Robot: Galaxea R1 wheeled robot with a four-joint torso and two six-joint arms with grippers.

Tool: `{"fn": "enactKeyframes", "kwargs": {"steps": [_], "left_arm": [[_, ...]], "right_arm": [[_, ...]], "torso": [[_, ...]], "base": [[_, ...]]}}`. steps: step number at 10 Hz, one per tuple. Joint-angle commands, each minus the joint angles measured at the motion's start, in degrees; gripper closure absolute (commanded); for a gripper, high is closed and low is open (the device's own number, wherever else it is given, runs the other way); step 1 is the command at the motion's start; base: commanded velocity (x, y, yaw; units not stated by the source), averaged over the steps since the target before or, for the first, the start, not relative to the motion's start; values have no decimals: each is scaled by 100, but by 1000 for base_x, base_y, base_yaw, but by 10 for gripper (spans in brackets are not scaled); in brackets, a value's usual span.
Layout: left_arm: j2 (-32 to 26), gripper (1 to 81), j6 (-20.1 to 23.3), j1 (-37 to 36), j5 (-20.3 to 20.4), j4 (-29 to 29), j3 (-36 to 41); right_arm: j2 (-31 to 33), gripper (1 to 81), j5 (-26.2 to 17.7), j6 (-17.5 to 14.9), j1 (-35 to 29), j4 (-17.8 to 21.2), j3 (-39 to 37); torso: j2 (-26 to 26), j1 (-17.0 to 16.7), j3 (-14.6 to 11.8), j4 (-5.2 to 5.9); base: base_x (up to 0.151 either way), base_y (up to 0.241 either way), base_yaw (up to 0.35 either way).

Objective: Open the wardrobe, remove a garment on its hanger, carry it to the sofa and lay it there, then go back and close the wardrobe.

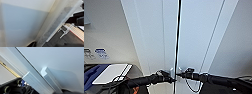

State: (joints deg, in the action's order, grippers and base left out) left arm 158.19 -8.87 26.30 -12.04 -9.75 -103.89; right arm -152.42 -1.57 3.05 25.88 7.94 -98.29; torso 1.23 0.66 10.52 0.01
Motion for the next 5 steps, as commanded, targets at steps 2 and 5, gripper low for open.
{"fn": "enactKeyframes", "kwargs": {"steps": [2,5], "left_arm": [[-50,10,35,-770,326,114,1222],[-225,10,35,-700,326,105,1502]], "right_arm": [[-134,10,-651,126,-605,138,637],[-11,10,-643,126,-517,120,769]], "torso": [[0,0,0,0],[0,0,-230,0]], "base": [[0,0,0],[0,0,0]]}}
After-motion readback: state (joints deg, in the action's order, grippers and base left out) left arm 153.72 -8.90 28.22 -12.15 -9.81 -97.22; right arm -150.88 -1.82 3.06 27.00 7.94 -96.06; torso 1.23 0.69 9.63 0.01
